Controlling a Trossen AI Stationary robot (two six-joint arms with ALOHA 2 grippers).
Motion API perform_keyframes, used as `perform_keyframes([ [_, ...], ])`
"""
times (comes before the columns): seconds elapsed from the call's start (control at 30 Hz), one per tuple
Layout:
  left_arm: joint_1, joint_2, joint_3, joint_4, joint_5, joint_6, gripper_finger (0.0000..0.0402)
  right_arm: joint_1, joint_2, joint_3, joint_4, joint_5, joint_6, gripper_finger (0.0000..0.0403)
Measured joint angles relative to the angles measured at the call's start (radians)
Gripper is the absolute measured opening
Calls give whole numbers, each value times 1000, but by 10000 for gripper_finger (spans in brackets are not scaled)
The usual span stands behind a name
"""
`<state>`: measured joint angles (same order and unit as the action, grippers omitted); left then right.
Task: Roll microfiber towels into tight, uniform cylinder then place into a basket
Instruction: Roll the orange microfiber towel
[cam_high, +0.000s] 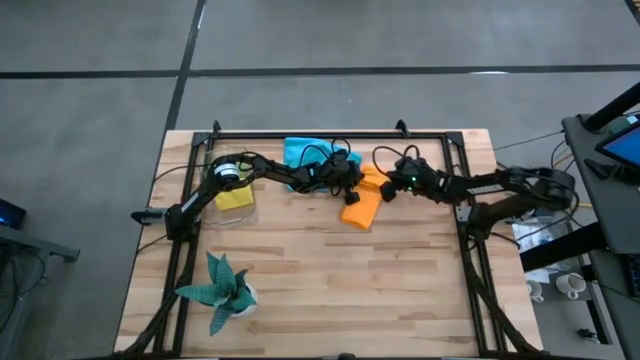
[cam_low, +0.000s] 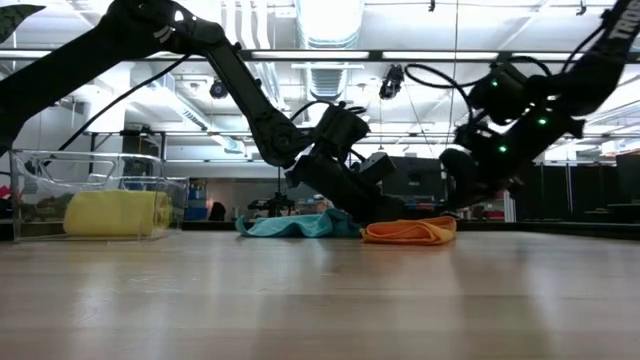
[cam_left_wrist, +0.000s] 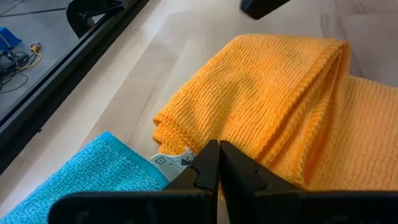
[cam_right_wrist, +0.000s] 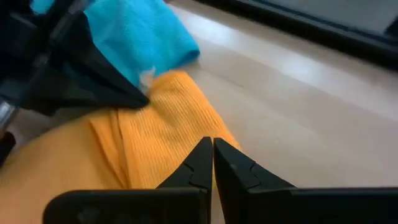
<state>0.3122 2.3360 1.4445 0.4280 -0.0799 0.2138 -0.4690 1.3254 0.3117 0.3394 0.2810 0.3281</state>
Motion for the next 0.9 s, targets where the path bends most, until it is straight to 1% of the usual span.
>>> perform_keyframes([
  [0.13, 0, 0, 0, 1, 0, 0, 0, 0, -7, -63, 18, 0, 37, 8],
  [0.3, 0, 0, 0, 2, 0, 0, 0, -1, 57, -109, 127, -10, 65, 8],
  [0.37, 0, 0, 0, 2, 1, 0, 0, 0, 80, -110, 152, -23, 64, 8],
  [0.47, 0, 0, 0, 1, 1, 0, 0, 0, 77, -106, 135, -21, 38, 8],
  [0.67, 0, 0, 0, 1, 0, 0, 0, -1, -26, -86, 139, 8, 7, 8],
  [0.73, 0, 0, 0, 1, 1, 0, 0, -1, -40, -76, 139, 8, 8, 8],
  [0.8, 0, 0, 0, 1, 1, 0, 0, -1, -33, -66, 138, 8, 9, 8],
  [0.9, 0, 0, 0, 1, 1, 0, 0, -5, 20, -49, 139, 8, 11, 8],
])
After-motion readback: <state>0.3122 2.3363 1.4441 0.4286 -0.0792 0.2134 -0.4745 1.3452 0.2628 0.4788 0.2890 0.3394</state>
